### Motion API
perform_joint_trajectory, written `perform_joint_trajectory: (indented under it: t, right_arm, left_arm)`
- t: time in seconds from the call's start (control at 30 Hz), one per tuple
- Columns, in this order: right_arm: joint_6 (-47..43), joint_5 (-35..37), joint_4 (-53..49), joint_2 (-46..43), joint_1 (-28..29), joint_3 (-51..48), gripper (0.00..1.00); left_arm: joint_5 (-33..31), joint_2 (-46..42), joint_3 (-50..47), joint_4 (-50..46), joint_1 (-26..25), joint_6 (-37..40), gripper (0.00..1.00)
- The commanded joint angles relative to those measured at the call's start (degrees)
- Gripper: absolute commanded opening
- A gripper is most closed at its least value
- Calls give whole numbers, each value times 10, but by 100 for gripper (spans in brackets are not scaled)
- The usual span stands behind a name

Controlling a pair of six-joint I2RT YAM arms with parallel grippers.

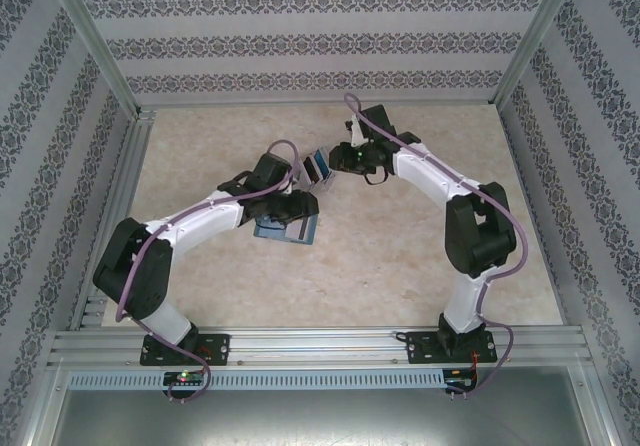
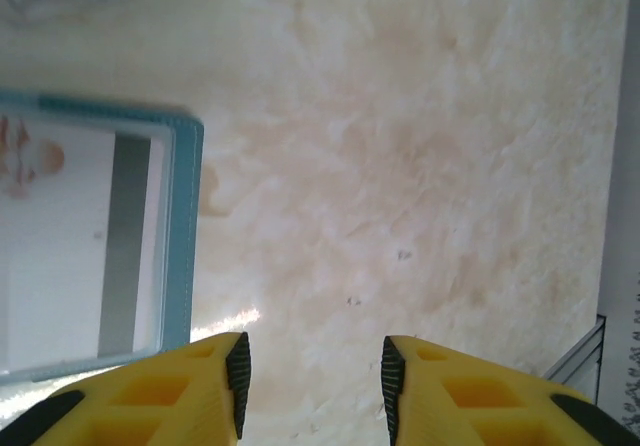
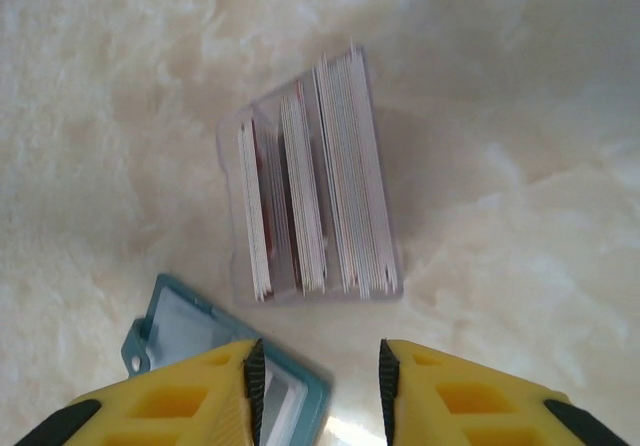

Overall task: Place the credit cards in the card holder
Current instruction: Rotate the card holder at the center of the table, then pick up the credit card from the storage box.

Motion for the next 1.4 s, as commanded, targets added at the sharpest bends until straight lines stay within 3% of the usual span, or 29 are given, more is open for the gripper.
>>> perform_joint_trajectory:
  t: [0.0,0.33,0.57,0.7,1.13,1.37]
  right_arm:
    - [-23,6,-40,43,-4,64,39]
    - [-25,-7,-92,152,-11,196,41]
    - [-16,-22,-101,189,-10,226,42]
    - [-14,-32,-110,205,-6,246,42]
    - [-29,-46,-156,246,8,303,43]
    - [-30,-49,-157,225,16,300,42]
  left_arm:
    - [2,14,29,-42,28,33,43]
    - [48,123,123,-21,116,51,44]
    - [45,196,175,-13,140,54,44]
    - [82,247,188,28,157,25,44]
    - [104,283,200,62,158,-9,44]
    - [109,285,193,75,153,-20,44]
